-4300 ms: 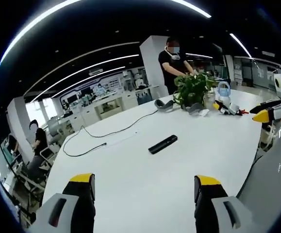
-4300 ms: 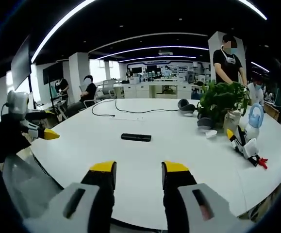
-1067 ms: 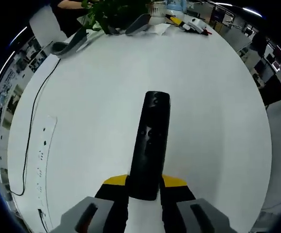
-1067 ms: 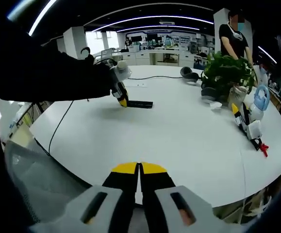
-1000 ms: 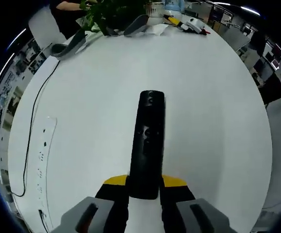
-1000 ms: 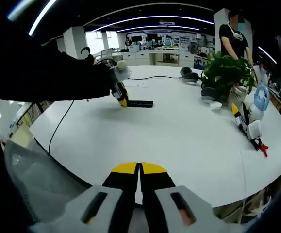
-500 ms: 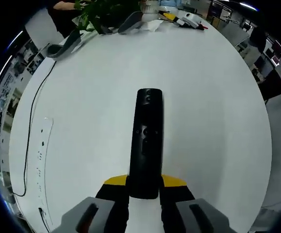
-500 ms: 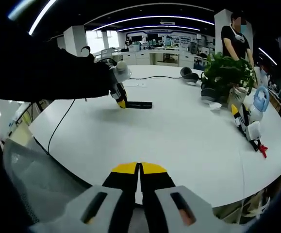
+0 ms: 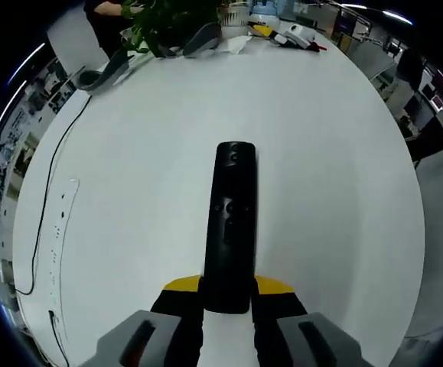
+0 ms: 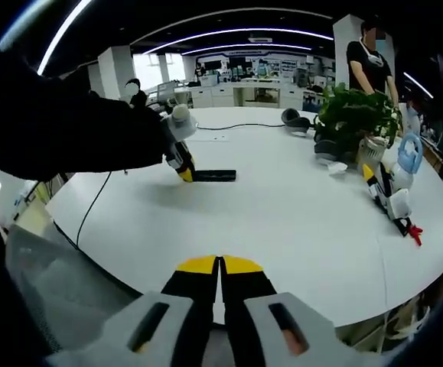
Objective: Press the specified remote control buttons in sequence, fully releasing each button before pressing the next.
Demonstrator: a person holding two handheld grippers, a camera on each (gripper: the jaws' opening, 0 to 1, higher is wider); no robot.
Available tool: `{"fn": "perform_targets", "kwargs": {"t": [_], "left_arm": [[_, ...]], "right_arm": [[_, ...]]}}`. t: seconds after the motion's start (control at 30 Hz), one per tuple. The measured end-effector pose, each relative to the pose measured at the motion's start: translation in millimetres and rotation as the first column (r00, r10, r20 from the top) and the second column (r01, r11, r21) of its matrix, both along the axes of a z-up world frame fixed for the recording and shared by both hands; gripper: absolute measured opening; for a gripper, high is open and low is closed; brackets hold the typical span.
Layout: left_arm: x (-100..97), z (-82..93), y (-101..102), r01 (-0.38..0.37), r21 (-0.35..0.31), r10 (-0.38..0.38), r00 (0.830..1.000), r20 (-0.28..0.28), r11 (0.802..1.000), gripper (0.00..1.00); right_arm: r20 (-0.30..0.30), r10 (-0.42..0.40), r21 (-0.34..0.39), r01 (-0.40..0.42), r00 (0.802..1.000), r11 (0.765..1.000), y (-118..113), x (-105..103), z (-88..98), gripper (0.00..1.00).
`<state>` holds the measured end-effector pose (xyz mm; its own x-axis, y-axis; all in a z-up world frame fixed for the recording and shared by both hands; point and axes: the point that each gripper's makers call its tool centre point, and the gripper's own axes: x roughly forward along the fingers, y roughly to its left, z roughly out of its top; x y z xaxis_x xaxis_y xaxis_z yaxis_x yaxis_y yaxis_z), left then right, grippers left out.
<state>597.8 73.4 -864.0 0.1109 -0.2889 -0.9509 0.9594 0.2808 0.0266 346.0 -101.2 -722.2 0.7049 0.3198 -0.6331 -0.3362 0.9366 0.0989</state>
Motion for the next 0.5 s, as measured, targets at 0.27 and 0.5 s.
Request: {"fn": "perform_targets", "kwargs": {"t": [0.27, 0.5], "left_arm": [[-14.6, 0.2, -1, 0.016, -0.009, -0.016, 1.000, 0.000, 1.000, 0.23], [-24.7, -0.7, -1, 0.012, 0.009, -0.012, 1.000, -0.005, 1.000, 0.23]], "right_arm": [[0.009, -0.002, 0.006, 0.002, 1.000, 1.000, -1, 1, 1.6, 0.00], [0.009, 0.004, -0.005, -0.004, 1.000, 1.000, -1, 1, 1.1, 0.00]]}}
